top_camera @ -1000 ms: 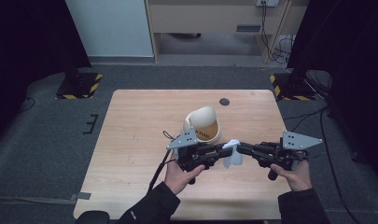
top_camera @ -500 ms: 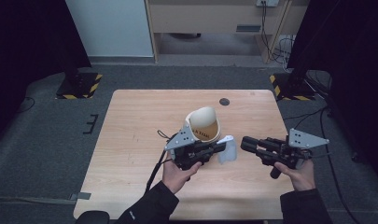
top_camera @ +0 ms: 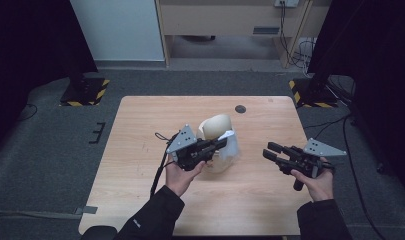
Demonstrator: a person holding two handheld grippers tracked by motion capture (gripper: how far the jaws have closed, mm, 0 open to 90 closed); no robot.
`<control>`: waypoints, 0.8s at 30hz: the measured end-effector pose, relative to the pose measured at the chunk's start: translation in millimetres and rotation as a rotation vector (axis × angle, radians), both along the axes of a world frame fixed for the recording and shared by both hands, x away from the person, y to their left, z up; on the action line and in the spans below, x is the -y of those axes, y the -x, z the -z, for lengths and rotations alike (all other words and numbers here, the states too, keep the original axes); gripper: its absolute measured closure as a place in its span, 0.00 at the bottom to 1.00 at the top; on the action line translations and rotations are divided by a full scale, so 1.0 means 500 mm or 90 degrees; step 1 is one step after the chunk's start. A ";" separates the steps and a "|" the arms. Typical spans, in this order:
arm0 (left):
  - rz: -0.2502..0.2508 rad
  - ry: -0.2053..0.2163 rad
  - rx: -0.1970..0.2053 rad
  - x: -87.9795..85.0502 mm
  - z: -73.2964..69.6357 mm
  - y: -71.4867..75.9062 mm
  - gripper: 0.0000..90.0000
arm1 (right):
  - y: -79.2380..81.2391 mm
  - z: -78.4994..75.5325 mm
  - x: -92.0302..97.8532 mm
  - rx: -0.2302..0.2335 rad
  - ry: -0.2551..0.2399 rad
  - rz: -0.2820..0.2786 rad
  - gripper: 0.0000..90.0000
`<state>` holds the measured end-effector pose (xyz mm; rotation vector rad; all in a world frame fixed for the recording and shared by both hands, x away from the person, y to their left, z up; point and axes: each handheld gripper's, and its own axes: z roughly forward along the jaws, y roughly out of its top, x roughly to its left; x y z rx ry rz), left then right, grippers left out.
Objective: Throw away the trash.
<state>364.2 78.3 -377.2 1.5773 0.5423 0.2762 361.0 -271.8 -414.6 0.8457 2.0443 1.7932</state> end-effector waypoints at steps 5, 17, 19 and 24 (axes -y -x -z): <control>-0.027 0.002 0.010 -0.012 0.002 -0.020 0.95 | -0.009 0.027 0.001 -0.014 0.025 0.010 0.65; -0.061 -0.025 0.030 -0.015 0.019 -0.057 0.94 | -0.027 0.089 0.003 -0.049 0.098 0.030 0.61; -0.064 -0.033 0.034 -0.010 0.024 -0.062 0.94 | -0.029 0.094 -0.001 -0.052 0.102 0.028 0.61; -0.062 -0.044 0.040 -0.001 0.034 -0.067 0.94 | -0.031 0.098 -0.003 -0.053 0.112 0.025 0.61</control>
